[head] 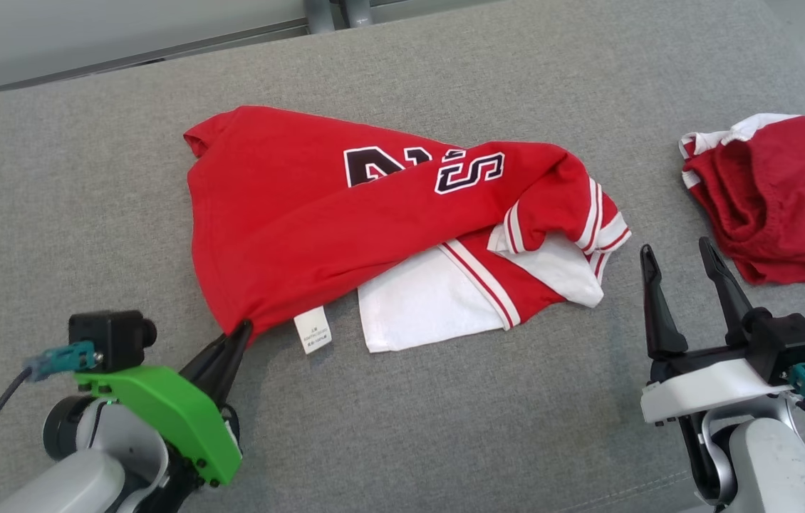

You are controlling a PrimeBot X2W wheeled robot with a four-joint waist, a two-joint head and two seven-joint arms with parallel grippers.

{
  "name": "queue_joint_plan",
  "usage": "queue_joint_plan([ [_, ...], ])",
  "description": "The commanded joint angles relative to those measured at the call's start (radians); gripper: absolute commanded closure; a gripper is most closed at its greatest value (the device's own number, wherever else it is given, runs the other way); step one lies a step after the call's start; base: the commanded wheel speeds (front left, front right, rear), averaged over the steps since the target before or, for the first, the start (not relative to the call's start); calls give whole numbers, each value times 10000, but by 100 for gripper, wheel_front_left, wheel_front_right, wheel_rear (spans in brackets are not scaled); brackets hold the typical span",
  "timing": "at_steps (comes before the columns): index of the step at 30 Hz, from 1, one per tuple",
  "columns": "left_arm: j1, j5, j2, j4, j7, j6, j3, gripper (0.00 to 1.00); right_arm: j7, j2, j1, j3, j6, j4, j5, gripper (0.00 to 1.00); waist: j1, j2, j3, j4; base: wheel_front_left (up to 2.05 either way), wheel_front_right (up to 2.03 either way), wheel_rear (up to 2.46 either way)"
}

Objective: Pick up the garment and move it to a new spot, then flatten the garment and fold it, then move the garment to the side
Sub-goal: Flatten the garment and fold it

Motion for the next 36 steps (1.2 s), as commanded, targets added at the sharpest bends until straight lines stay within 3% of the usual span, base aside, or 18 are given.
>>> queue_joint_plan([
  [1,354,-168,331,-470,-97,147,106,100,-27,-22,157,-67,-4,-32,-52,0,0,23,-65,45,0,0,0],
  [6,1745,-739,1458,-2190,-552,832,549,100,-26,-19,218,-111,-4,-68,-3,0,0,23,-8,292,0,0,0],
  [9,2394,-1116,1771,-2306,-618,841,573,100,-26,-21,171,-15,-4,-11,-35,0,0,23,71,489,0,0,0],
  [18,2315,-1419,1054,-333,-866,139,638,100,-27,-24,-130,195,-4,57,-191,0,0,23,171,701,0,0,0],
  [21,2109,-1221,836,160,-1290,141,821,55,-27,-22,-146,199,-4,34,-198,0,0,23,215,665,0,0,0],
  [22,2081,-1128,825,281,-1329,178,804,18,-27,-22,-126,212,-4,38,-175,0,0,23,226,633,0,0,0],
  [23,2041,-1091,815,377,-1355,219,796,0,-27,-21,-108,236,-4,52,-134,0,0,23,234,590,0,0,0],
  [28,2241,-828,1090,349,-1240,670,619,0,-27,-24,-66,275,-4,64,58,0,0,23,261,275,0,0,0],
  [36,2965,-686,2430,-1433,-1898,2187,1321,0,-26,-19,-10,190,-4,-79,215,0,0,23,329,-292,0,0,0],
])
